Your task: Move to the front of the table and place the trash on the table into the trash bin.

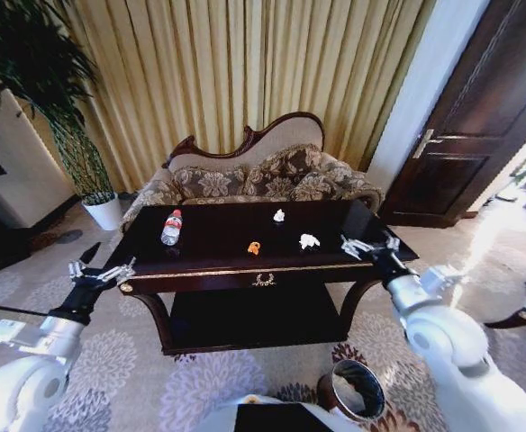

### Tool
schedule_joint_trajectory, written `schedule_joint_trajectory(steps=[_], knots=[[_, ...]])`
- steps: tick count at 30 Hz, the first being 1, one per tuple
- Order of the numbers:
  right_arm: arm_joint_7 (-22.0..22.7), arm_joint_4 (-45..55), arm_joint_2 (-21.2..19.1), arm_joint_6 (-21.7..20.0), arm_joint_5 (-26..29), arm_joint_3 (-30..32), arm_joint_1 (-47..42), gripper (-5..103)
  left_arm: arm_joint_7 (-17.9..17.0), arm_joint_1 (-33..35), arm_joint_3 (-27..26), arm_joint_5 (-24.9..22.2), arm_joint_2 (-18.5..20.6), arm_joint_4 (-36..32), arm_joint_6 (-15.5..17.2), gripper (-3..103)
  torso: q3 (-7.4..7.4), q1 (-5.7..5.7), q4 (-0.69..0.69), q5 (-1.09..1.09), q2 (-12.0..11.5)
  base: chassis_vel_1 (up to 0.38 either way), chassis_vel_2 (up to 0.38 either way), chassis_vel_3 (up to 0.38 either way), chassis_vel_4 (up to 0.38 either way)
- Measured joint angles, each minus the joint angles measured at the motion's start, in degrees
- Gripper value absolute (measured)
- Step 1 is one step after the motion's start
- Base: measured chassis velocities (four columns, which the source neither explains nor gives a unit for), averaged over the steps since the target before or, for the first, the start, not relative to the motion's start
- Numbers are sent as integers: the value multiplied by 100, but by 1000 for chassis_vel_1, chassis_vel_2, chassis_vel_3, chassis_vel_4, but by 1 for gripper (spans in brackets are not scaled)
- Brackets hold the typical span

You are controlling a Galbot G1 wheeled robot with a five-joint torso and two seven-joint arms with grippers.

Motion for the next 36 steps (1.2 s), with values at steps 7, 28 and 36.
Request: schedule_joint_trajectory(steps=[7, 28, 36], knots=[[1, -920, -979, -587, 658, -732, 1318, 100, -63, 340, -52, 142, -194, -250, 43, 100, 4, 7, -2, 1, -5, 0, 0, 0, 0], [0, -2447, -700, -659, 889, -3087, 3580, 100, -186, 923, -137, 500, -1041, -740, 39, 100, 2, 5, 4, -1, -3, 0, 0, 0, 0], [1, -2281, -732, -853, 581, -2792, 2902, 100, -182, 933, -215, 470, -1039, -773, 31, 100, 2, 5, -5, 2, -3, 0, 0, 0, 0]])
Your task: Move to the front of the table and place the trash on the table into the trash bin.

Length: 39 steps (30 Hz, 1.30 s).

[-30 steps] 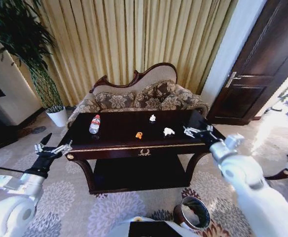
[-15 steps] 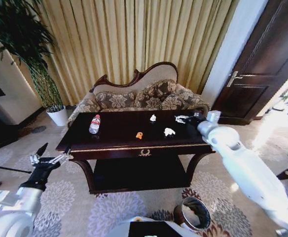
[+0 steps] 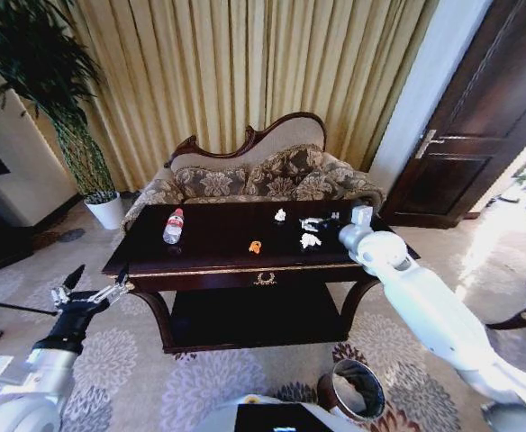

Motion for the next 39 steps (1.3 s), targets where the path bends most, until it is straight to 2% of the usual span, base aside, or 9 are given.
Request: schedule_joint_trajectory(steps=[7, 22, 39], knots=[[0, 113, 105, -22, -145, 150, -242, 100, 2, -81, 38, -76, 42, 50, 1, 100, 0, 0, 5, -4, 0, 0, 0, 0, 0], [0, 183, 488, -145, -91, -267, -132, 100, 37, -69, 100, -86, -6, 58, 34, 100, 0, 0, 3, -3, 0, 0, 0, 0, 0], [0, -430, 778, -127, -245, -657, 267, 100, 30, -17, 43, -134, 4, -12, 49, 100, 0, 0, 4, -2, 0, 0, 0, 0, 0]])
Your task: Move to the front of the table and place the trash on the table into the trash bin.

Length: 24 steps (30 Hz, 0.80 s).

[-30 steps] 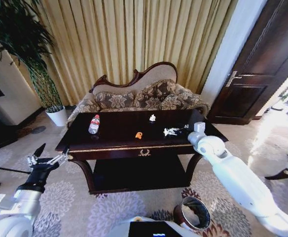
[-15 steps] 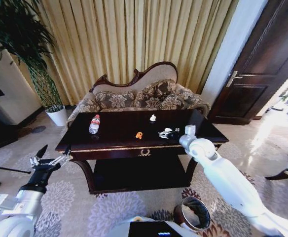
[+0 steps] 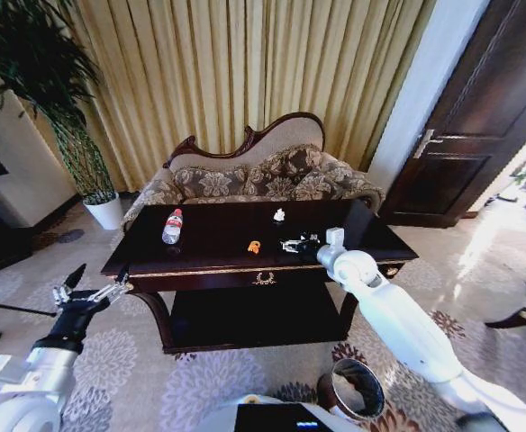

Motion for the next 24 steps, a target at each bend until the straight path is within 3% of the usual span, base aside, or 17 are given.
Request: schedule_joint_trajectory(steps=[9, 24], knots=[[0, -51, -157, 7, 73, 315, 62, 100, -1, 26, -16, -20, -13, -49, 9, 100, 0, 0, 0, 0, 0, 0, 0, 0, 0], [0, -433, -209, -26, -243, 311, 3, 100, 0, 36, -14, -25, -36, -91, 13, 100, 0, 0, 0, 0, -1, 0, 0, 0, 0]])
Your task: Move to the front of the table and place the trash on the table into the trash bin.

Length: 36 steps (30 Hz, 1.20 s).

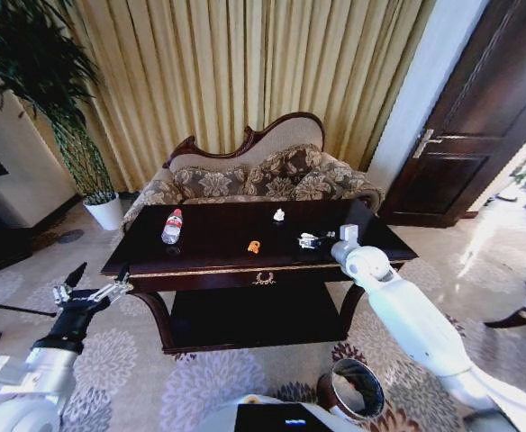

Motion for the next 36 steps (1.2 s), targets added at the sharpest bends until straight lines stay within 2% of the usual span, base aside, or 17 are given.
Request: schedule_joint_trajectory(steps=[14, 17, 18, 20, 21, 23, 24, 26, 27, 29, 30, 31, 32, 34, 36], knots=[[0, -114, -17, 6, -121, 91, -163, 100, 16, -5, 10, -4, -33, 3, -10, 100, 0, -1, -1, 0, 0, 0, 0, 0, 0], [0, -107, -35, 27, -114, 117, -167, 84, 24, -15, 30, -4, -35, 10, -14, 100, 0, 0, 0, 0, 0, 0, 0, 0, 0], [0, -107, -35, 27, -114, 117, -167, 84, 24, -15, 30, -4, -35, 10, -14, 100, 0, 0, 0, 0, 0, 0, 0, 0, 0], [0, -93, -37, 36, -113, 123, -171, 73, 40, -16, 37, -4, -35, 17, -14, 100, 0, 0, 0, 0, 0, 0, 0, 0, 0], [0, -93, -37, 36, -113, 123, -171, 73, 40, -16, 37, -4, -35, 17, -14, 100, 0, 0, 0, 0, 0, 0, 0, 0, 0], [0, -83, -33, 46, -113, 128, -187, 62, 65, -22, 44, -4, -36, 31, -16, 100, 0, 0, 0, 0, 0, 0, 0, 0, 0], [0, -83, -33, 46, -113, 128, -187, 62, 65, -22, 44, -4, -36, 31, -16, 100, 0, 0, 0, 0, 0, 0, 0, 0, 0], [0, -70, -23, 57, -113, 146, -227, 52, 87, -23, 47, -4, -43, 37, -20, 100, 0, 0, 0, 0, 0, 0, 0, 0, 0], [0, -70, -23, 57, -113, 146, -227, 52, 87, -23, 47, -4, -43, 37, -20, 100, 0, 0, 0, 0, 0, 0, 0, 0, 0], [0, -38, -18, 74, -113, 183, -273, 41, 100, -22, 47, -3, -51, 43, -24, 100, 0, 0, 0, 0, 0, 0, 0, 0, 0], [0, -38, -18, 74, -113, 183, -273, 41, 100, -22, 47, -3, -51, 43, -24, 100, 0, 0, 0, 0, 0, 0, 0, 0, 0], [0, -13, -16, 81, -107, 208, -294, 36, 108, -20, 47, -3, -57, 44, -26, 100, 0, 0, 0, 0, 0, 0, 0, 0, 0], [0, 24, -15, 92, -93, 246, -314, 25, 116, -18, 47, -2, -63, 44, -29, 100, 0, 0, 0, 0, 0, 0, 0, 0, 0], [0, 47, -15, 100, -80, 270, -324, 25, 120, -18, 47, -2, -65, 45, -31, 100, 0, 0, 0, 0, 0, 0, 0, 0, 0], [0, 129, -18, 116, -4, 363, -344, 14, 124, -17, 47, -2, -66, 43, -34, 100, 0, 0, 0, 0, 0, 0, 0, 0, 0]])
